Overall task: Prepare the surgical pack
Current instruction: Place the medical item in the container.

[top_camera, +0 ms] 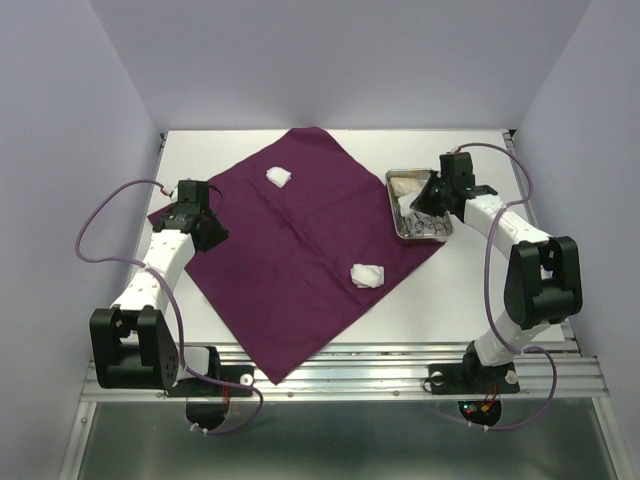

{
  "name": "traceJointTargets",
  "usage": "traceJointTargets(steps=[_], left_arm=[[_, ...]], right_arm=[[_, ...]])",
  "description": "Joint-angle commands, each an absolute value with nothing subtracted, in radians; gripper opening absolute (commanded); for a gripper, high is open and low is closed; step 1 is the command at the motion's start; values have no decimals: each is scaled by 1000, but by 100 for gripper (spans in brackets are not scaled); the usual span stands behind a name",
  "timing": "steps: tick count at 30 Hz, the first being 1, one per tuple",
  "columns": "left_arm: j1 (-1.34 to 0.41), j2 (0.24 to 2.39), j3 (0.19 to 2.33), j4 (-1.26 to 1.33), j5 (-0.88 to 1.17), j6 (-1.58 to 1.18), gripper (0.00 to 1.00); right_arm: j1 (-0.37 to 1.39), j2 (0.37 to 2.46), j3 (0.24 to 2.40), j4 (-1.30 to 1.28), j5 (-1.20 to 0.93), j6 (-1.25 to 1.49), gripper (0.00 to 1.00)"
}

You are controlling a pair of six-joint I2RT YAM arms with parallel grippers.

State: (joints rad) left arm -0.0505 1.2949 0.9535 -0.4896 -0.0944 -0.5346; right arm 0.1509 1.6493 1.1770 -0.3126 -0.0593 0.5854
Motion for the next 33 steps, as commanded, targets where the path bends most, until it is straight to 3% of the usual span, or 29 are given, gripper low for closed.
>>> traceJointTargets(steps=[1, 24, 33], left_arm=[[-54, 1293, 996, -477, -94, -518, 32], [-54, 1282, 971, -472, -89, -525, 32], [-54, 1282, 965, -468, -87, -525, 32]], right_arm=[[146, 1621, 1148, -200, -61, 624, 1], [146, 1692, 1158, -129, -94, 640, 1], [12, 1681, 1199, -135, -115, 585, 1]])
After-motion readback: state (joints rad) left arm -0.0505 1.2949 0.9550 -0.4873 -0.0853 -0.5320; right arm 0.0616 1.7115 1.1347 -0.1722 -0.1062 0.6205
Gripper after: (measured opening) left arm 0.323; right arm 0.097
